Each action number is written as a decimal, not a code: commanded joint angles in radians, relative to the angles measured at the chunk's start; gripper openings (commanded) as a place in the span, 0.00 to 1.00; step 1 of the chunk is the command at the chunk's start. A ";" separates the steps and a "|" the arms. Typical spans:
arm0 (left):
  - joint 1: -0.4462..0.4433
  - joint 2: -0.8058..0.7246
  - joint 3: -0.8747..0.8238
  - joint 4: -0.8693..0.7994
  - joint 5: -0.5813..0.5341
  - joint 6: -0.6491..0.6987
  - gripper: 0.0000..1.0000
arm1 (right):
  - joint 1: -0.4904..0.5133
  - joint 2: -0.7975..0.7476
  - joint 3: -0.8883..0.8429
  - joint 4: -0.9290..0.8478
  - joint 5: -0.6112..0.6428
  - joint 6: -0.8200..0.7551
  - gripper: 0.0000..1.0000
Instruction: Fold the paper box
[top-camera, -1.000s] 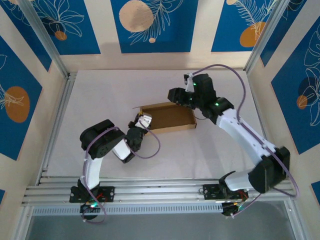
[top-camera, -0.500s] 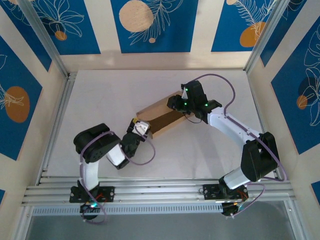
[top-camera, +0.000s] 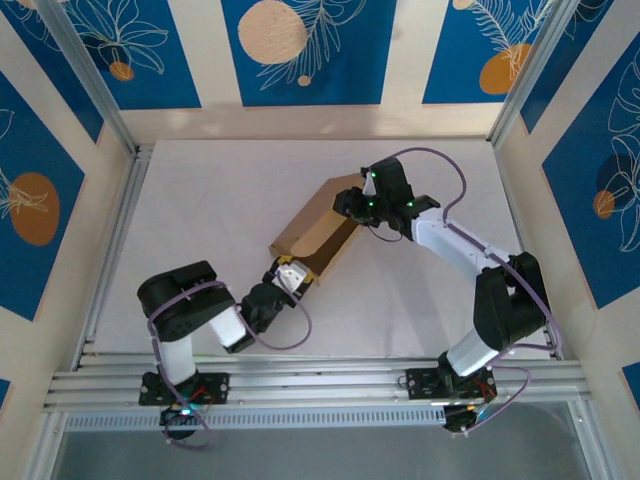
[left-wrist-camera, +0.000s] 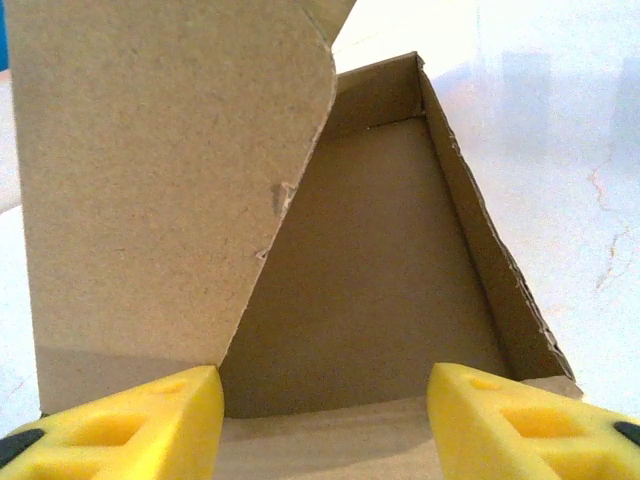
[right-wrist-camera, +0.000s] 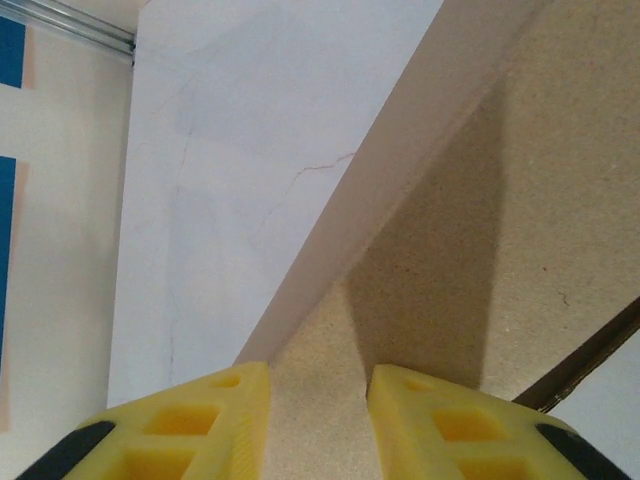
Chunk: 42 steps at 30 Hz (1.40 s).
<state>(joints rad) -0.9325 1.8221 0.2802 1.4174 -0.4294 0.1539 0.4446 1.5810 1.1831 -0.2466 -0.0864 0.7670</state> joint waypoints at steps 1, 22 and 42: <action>-0.021 -0.041 0.001 -0.161 0.099 -0.029 0.56 | -0.005 0.066 0.032 -0.176 0.040 -0.046 0.36; -0.151 -0.760 0.188 -1.013 0.491 -0.199 0.49 | 0.000 0.126 0.011 -0.219 0.105 -0.083 0.35; 0.390 -0.872 0.279 -1.434 0.406 -1.059 0.20 | 0.011 0.147 0.000 -0.199 0.072 -0.101 0.34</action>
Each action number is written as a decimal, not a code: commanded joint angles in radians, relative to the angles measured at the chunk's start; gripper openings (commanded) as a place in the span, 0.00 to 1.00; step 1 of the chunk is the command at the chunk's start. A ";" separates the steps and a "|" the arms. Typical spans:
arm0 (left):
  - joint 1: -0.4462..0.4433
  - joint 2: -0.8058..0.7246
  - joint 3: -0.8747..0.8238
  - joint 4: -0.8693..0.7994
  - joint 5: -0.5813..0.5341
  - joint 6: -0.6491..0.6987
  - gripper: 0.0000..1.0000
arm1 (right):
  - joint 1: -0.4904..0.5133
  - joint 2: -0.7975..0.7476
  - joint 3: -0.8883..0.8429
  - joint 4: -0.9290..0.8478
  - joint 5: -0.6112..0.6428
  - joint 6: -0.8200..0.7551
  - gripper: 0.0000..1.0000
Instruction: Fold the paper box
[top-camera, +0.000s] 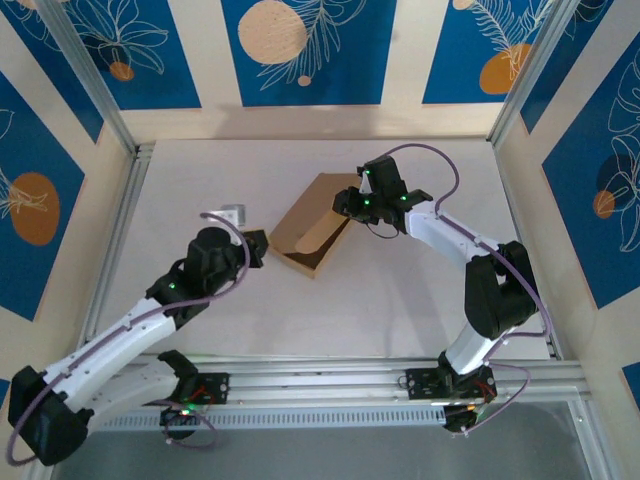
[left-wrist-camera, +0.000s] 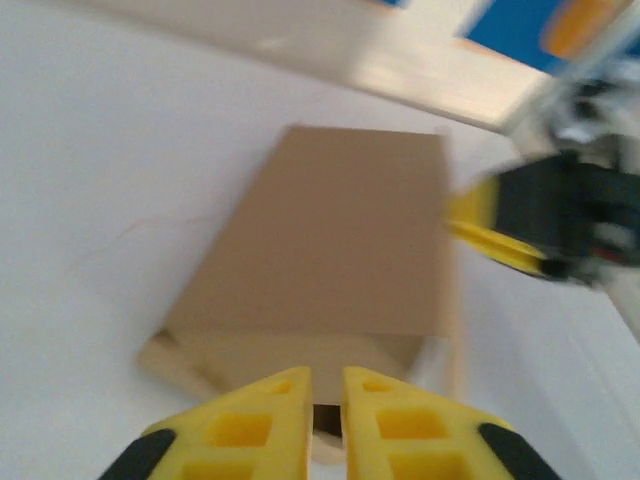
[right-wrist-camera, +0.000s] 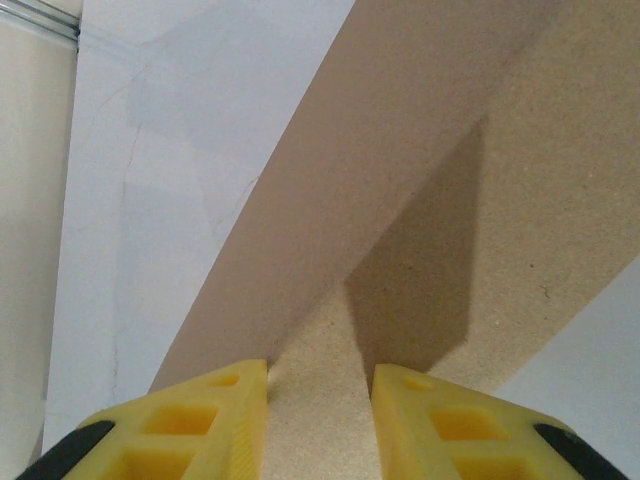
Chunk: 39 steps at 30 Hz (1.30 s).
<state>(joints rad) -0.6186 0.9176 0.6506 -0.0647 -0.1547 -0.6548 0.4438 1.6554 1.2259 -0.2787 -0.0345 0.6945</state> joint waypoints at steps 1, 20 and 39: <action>0.091 0.054 -0.111 0.101 0.155 -0.294 0.22 | 0.013 0.074 -0.040 -0.168 0.017 -0.029 0.34; 0.114 0.512 -0.069 0.654 0.191 -0.728 0.40 | 0.052 0.101 -0.002 -0.168 -0.084 -0.002 0.29; 0.160 0.543 -0.175 1.029 0.128 -0.790 0.46 | 0.073 0.135 0.031 -0.198 -0.129 -0.016 0.24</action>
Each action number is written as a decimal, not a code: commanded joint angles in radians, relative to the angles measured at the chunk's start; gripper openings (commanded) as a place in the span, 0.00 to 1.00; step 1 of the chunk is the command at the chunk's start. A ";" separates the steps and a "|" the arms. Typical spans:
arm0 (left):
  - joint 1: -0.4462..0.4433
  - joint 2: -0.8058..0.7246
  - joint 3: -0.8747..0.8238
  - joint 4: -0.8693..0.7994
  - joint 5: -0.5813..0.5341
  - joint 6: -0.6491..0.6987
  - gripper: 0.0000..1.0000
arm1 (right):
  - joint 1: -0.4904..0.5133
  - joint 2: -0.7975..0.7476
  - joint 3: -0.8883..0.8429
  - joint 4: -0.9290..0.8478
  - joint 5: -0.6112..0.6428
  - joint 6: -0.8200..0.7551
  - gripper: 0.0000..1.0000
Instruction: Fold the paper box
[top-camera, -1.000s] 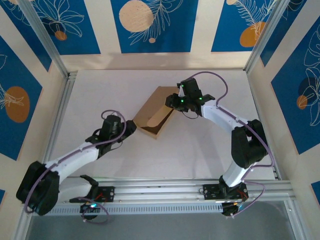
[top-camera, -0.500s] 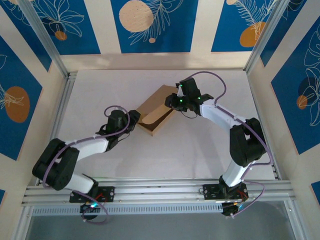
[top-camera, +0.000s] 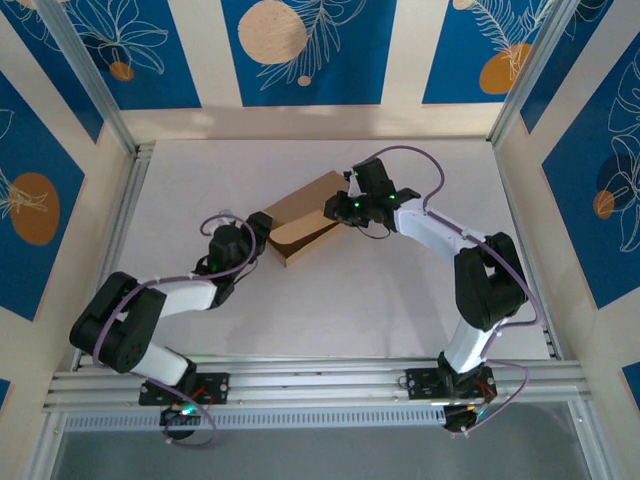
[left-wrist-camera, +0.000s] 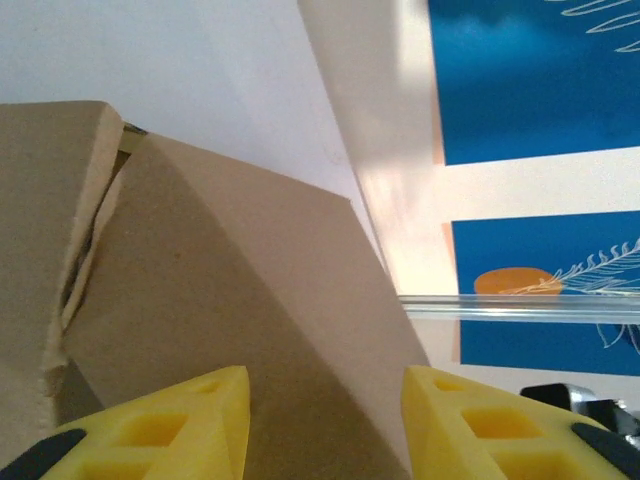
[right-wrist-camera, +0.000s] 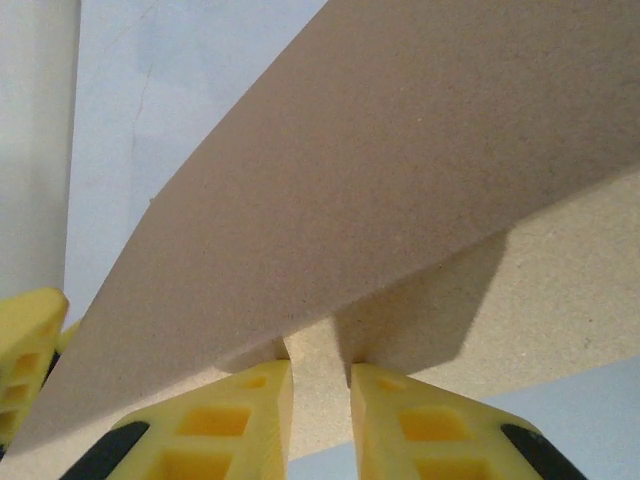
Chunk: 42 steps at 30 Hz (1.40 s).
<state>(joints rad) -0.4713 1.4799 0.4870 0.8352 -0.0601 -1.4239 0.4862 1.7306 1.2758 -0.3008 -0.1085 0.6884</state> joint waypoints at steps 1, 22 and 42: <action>0.017 -0.021 -0.015 0.124 0.041 -0.034 0.49 | 0.032 0.061 -0.017 -0.177 -0.056 -0.012 0.24; 0.061 0.223 0.184 -0.068 0.205 -0.169 0.50 | 0.063 0.141 0.062 -0.186 -0.181 -0.055 0.19; 0.112 0.013 0.250 -0.430 0.153 0.155 0.48 | -0.077 -0.123 0.149 -0.202 -0.028 0.123 0.70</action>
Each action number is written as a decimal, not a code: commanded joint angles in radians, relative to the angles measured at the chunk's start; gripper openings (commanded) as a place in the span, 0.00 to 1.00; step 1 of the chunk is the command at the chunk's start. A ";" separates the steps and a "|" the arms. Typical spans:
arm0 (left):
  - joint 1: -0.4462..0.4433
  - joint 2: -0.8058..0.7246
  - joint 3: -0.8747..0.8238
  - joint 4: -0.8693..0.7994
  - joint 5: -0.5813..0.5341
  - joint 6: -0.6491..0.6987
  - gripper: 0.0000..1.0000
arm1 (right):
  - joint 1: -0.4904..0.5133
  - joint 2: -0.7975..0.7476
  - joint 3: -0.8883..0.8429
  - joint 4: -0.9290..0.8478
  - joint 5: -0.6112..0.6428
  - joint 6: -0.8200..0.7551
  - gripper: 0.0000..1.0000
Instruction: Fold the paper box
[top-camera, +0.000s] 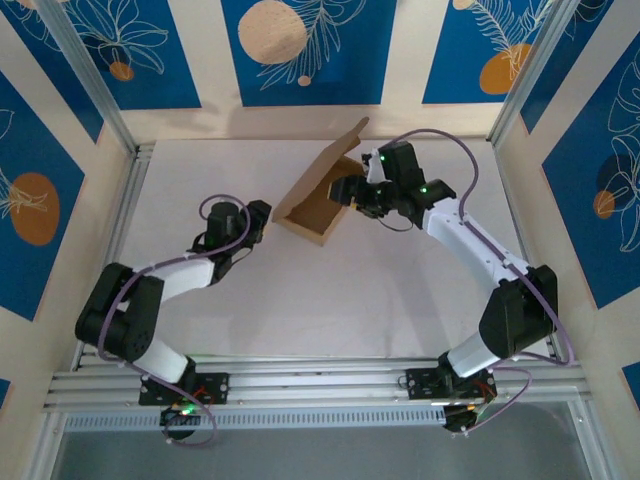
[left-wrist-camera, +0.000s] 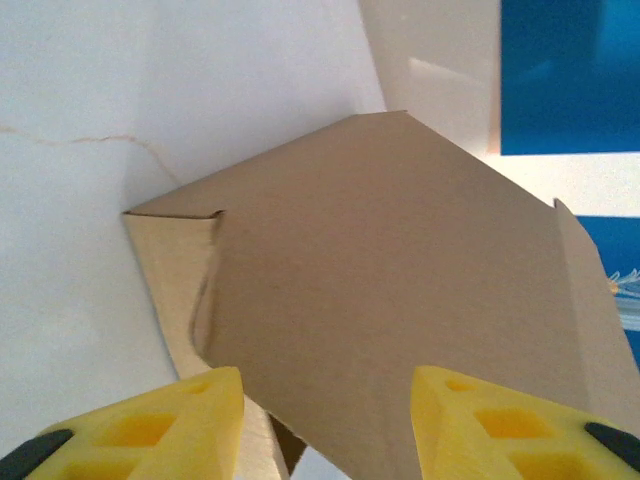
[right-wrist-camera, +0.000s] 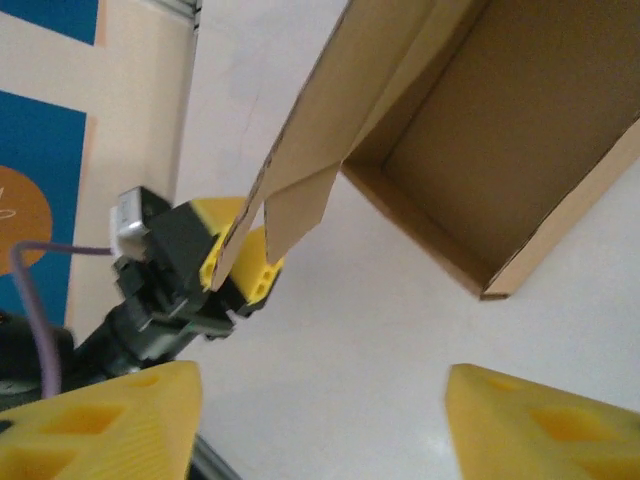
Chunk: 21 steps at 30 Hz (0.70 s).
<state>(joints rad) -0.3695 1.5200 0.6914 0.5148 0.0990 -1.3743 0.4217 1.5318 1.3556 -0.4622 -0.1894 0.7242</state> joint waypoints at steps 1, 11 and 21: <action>0.011 -0.029 0.049 -0.114 -0.004 0.112 0.47 | -0.016 0.113 0.114 -0.057 0.056 0.114 0.72; 0.010 -0.006 0.068 -0.136 0.024 0.125 0.44 | -0.026 0.379 0.368 -0.029 0.021 0.296 0.67; -0.020 0.006 0.018 -0.131 0.077 0.038 0.30 | -0.021 0.468 0.401 0.036 -0.025 0.435 0.38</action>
<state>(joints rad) -0.3756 1.5051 0.7330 0.3737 0.1497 -1.3041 0.3988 1.9995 1.7298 -0.4534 -0.1818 1.0943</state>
